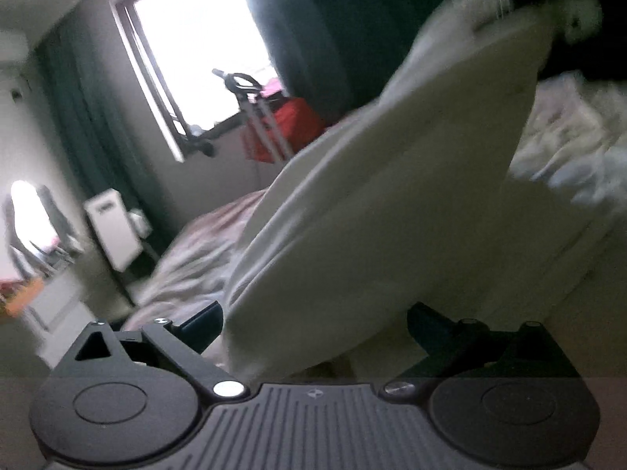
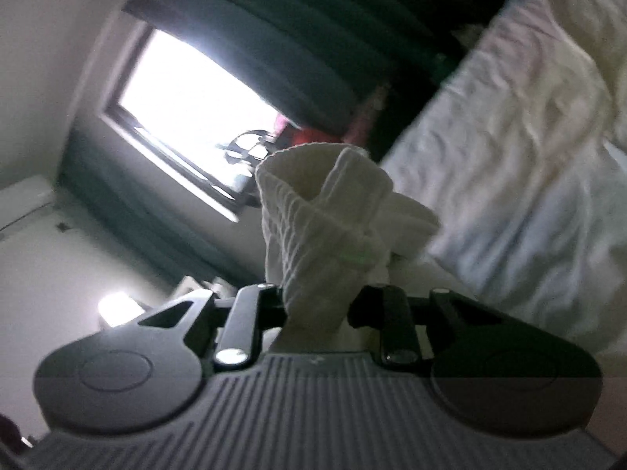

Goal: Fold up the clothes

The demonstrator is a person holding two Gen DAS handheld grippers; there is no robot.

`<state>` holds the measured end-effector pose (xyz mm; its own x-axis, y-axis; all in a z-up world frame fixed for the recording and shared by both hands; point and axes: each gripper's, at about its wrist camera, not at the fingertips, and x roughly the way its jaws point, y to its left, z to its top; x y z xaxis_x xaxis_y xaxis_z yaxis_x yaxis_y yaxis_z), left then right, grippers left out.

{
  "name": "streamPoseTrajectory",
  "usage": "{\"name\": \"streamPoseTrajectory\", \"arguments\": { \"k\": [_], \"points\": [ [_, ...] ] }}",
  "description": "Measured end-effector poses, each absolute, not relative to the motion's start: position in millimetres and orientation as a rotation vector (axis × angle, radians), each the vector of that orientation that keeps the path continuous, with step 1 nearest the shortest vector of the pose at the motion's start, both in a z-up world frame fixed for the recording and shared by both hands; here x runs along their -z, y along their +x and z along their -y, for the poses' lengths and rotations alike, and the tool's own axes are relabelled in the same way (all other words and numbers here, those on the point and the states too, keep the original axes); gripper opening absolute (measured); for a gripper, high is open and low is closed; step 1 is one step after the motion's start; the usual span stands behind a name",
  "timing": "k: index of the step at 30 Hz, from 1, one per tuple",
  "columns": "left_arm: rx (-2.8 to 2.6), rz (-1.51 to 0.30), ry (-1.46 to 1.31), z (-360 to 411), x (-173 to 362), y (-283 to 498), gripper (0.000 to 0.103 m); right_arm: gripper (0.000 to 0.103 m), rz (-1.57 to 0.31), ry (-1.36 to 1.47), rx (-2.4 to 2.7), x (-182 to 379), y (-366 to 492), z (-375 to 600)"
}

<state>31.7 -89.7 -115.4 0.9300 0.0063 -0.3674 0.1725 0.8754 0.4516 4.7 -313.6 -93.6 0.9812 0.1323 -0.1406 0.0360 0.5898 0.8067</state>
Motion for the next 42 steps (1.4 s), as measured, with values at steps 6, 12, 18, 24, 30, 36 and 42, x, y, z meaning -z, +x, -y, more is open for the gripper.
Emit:
{"name": "streamPoseTrajectory", "arguments": {
  "k": [6, 12, 18, 24, 30, 36, 42],
  "points": [
    [-0.059, -0.312, 0.527, 95, 128, 40, 0.102, 0.026, -0.231, 0.954, -0.084, 96, 6, 319],
    [-0.106, -0.417, 0.135, 47, 107, 46, 0.102, 0.028, -0.350, 0.843, 0.030, 113, 15, 320],
    [-0.120, -0.490, 0.000, 29, 107, 44, 0.102, 0.038, -0.442, 0.654, 0.151, 132, 27, 299],
    [-0.135, -0.509, -0.012, 21, 107, 43, 0.102, 0.093, -0.535, 0.851, 0.195, 166, 24, 323],
    [-0.135, -0.557, -0.093, 10, 109, 46, 0.102, 0.095, -0.548, 1.032, 0.003, 181, 29, 327],
    [-0.138, -0.594, -0.145, 2, 111, 48, 0.103, 0.095, -0.543, 0.874, -0.043, 162, 31, 301],
    [-0.117, -0.622, -0.135, 5, 110, 51, 0.103, 0.078, -0.606, 0.865, 0.011, 170, 35, 299]
  ]
}}
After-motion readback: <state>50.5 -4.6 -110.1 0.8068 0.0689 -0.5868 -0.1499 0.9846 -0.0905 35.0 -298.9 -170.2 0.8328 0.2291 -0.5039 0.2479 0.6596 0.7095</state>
